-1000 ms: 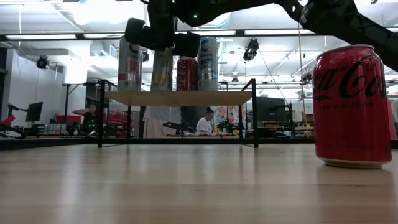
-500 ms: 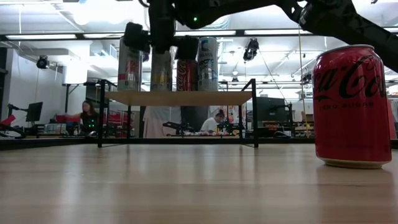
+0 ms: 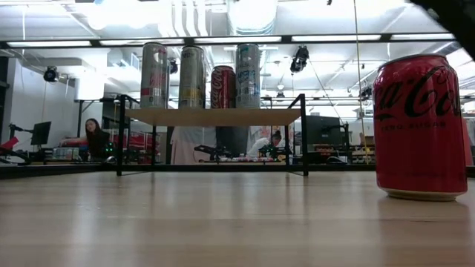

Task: Place canned beverage on shelf
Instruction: Put the white soda can aligned with the other white soda can on the shelf

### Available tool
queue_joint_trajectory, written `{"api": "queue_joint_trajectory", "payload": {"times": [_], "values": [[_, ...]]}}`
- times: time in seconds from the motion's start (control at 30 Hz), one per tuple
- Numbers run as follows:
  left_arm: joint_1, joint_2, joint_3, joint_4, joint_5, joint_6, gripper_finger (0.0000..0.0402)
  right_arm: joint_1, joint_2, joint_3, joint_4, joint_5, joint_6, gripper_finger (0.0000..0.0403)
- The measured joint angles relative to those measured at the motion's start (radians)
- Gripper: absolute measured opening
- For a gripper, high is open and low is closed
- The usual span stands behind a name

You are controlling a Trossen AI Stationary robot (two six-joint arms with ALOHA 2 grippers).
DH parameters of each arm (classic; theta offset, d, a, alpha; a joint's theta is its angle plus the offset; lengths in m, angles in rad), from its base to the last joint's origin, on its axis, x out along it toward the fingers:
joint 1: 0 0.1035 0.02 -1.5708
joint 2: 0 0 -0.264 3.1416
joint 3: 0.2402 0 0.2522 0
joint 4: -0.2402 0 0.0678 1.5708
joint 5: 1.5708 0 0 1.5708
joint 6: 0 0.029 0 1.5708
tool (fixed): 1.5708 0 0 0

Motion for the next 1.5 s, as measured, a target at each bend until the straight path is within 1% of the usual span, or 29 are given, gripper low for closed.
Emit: {"api": "queue_joint_trajectory", "payload": {"times": [0.1, 0.17, 0.2, 0.23, 0.3, 0.33, 0.4, 0.47, 0.5, 0.53, 0.6, 0.63, 0.7, 0.8, 0.93, 1.07, 1.27, 1.4, 1.5], "values": [[0.0, 0.057, 0.008, 0.001, 0.0, -0.014, 0.0317, -0.068, -0.146, 0.002, -0.286, -0.177, 0.145, 0.0311], [0.001, 0.117, 0.031, 0.004, 0.0, -0.014, 0.0312, -0.148, -0.22, 0.004, -0.421, -0.273, 0.174, 0.0278], [0.002, 0.15, 0.048, 0.004, 0.0, -0.012, 0.0307, -0.196, -0.245, 0.004, -0.47, -0.339, 0.168, 0.0257], [0.004, 0.192, 0.07, 0.002, 0.0, -0.008, 0.0299, -0.25, -0.259, 0.004, -0.504, -0.427, 0.152, 0.0233], [0.012, 0.284, 0.131, -0.011, 0.0, 0.019, 0.0276, -0.365, -0.268, 0.004, -0.534, -0.665, 0.104, 0.018], [0.02, 0.331, 0.164, -0.039, 0.0, 0.037, 0.026, -0.421, -0.265, 0.003, -0.532, -0.774, 0.087, 0.015], [0.049, 0.422, 0.25, -0.136, 0.003, 0.064, 0.022, -0.509, -0.237, 0.002, -0.514, -0.956, 0.04, 0.009], [0.092, 0.509, 0.35, -0.289, 0.007, 0.07, 0.0166, -0.577, -0.204, 0.002, -0.484, -1.107, -0.027, 0.0034], [0.115, 0.551, 0.4, -0.369, 0.018, 0.069, 0.0134, -0.6, -0.19, 0.002, -0.473, -1.17, -0.062, 0.0023], [0.143, 0.59, 0.446, -0.425, 0.045, 0.069, 0.01, -0.614, -0.177, 0.004, -0.464, -1.21, -0.092, 0.002], [0.199, 0.662, 0.521, -0.522, 0.112, 0.075, 0.0034, -0.622, -0.155, 0.005, -0.46, -1.229, -0.15, 0.0016], [0.227, 0.694, 0.554, -0.557, 0.149, 0.078, 0.0017, -0.621, -0.148, 0.005, -0.463, -1.232, -0.193, 0.0013], [0.282, 0.747, 0.617, -0.607, 0.201, 0.084, 0.0016, -0.612, -0.133, 0.005, -0.465, -1.236, -0.282, 0.001], [0.344, 0.796, 0.692, -0.678, 0.218, 0.1, 0.0006, -0.588, -0.12, 0.005, -0.46, -1.233, -0.395, 0.0009], [0.396, 0.847, 0.747, -0.732, 0.26, 0.143, 0.0003, -0.554, -0.11, 0.006, -0.448, -1.232, -0.48, 0.0009], [0.426, 0.865, 0.763, -0.732, 0.277, 0.2, 0.0001, -0.525, -0.093, 0.007, -0.425, -1.23, -0.499, 0.0009], [0.477, 0.88, 0.761, -0.735, 0.279, 0.231, 0.0, -0.476, -0.064, 0.007, -0.422, -1.23, -0.522, 0.0009], [0.502, 0.882, 0.761, -0.733, 0.287, 0.242, 0.0, -0.464, -0.035, 0.007, -0.412, -1.224, -0.518, 0.0009], [0.51, 0.878, 0.761, -0.732, 0.291, 0.244, 0.0, -0.456, -0.015, 0.007, -0.392, -1.191, -0.513, 0.0009]]}}
